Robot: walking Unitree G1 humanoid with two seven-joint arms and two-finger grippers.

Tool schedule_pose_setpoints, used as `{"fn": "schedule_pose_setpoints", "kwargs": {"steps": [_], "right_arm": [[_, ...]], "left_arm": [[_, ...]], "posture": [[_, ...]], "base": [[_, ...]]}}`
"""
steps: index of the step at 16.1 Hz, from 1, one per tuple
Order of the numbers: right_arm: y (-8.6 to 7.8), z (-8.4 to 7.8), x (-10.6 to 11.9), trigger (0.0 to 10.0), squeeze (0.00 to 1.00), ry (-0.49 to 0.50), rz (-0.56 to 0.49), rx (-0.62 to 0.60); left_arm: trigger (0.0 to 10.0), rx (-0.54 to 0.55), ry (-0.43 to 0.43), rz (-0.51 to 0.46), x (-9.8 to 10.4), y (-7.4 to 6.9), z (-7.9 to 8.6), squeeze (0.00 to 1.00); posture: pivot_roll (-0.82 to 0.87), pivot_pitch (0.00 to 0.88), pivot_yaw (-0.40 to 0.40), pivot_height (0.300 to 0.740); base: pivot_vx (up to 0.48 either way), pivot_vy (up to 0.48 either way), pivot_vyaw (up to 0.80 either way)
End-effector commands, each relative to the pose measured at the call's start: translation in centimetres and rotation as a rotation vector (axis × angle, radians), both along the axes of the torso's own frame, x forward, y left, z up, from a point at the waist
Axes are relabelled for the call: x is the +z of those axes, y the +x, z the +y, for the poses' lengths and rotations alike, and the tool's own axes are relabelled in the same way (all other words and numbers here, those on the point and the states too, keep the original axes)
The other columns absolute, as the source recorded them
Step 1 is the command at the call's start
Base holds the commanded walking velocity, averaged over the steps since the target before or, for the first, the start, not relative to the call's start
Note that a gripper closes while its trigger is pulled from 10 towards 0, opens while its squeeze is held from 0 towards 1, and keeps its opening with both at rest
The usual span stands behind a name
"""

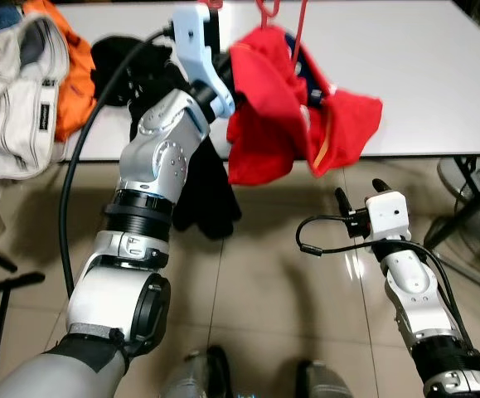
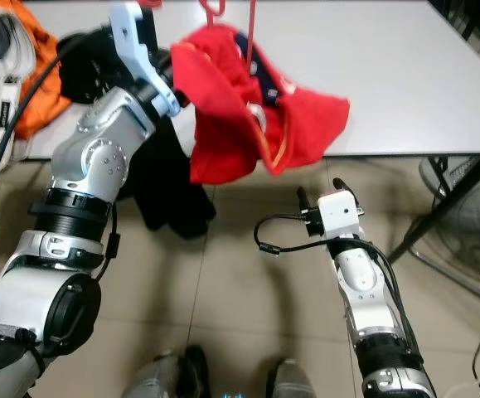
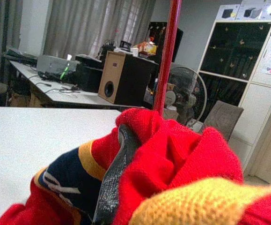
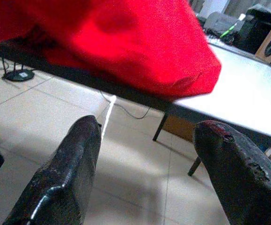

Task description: Hang hanger

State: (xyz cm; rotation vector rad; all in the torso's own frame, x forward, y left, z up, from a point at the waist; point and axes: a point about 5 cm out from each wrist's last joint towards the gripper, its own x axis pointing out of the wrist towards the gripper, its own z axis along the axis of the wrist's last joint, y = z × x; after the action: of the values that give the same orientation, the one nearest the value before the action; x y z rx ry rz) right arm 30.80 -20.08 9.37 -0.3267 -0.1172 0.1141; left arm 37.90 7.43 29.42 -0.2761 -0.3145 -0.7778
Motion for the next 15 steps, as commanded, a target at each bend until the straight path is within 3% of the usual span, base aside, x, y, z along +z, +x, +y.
{"fn": "schedule_pose_setpoints", "kwargs": {"steps": [1, 5, 8, 11, 13, 14, 15], "right_arm": [[0.0, 0.1, 0.1, 10.0, 0.0, 0.018, 0.0, -0.001], [0.0, 0.1, 0.1, 10.0, 0.0, 0.015, 0.003, 0.003], [0.0, 0.1, 0.4, 10.0, 0.0, 0.015, -0.004, 0.008], [-0.3, 0.3, 2.1, 10.0, 0.0, 0.039, -0.042, 0.056], [-1.1, 0.4, 3.6, 10.0, 0.0, 0.088, -0.004, 0.191], [-1.5, 0.0, 5.1, 10.0, 0.0, 0.161, 0.016, 0.262], [-1.4, -0.1, 5.6, 10.0, 0.0, 0.181, 0.014, 0.278]], "left_arm": [[10.0, 0.004, 0.003, -0.02, 0.3, -0.3, 0.0, 0.0], [10.0, 0.006, 0.01, -0.023, 0.4, -0.5, -0.2, 0.0], [10.0, 0.004, 0.016, -0.03, 0.2, -0.7, -0.5, 0.0], [10.0, -0.005, 0.01, -0.034, 0.3, -1.1, -0.6, 0.0], [10.0, -0.013, -0.01, -0.036, 0.6, -1.5, -0.3, 0.0], [10.0, -0.018, -0.021, -0.038, 0.8, -1.8, 0.1, 0.0], [10.0, -0.017, -0.021, -0.037, 0.8, -1.9, 0.2, 0.0]], "posture": [[-0.28, 0.102, 0.092, 0.74], [-0.29, 0.104, 0.091, 0.74], [-0.29, 0.106, 0.088, 0.74], [-0.28, 0.109, 0.081, 0.74], [-0.27, 0.114, 0.074, 0.74], [-0.27, 0.114, 0.073, 0.74], [-0.27, 0.113, 0.07, 0.74]], "base": [[-0.33, 0.0, 0.0], [-0.308, 0.0, 0.0], [0.0, 0.0, 0.0], [0.0, 0.0, 0.0], [0.0, 0.0, 0.0], [0.0, 0.0, 0.0], [0.0, 0.0, 0.0]]}}
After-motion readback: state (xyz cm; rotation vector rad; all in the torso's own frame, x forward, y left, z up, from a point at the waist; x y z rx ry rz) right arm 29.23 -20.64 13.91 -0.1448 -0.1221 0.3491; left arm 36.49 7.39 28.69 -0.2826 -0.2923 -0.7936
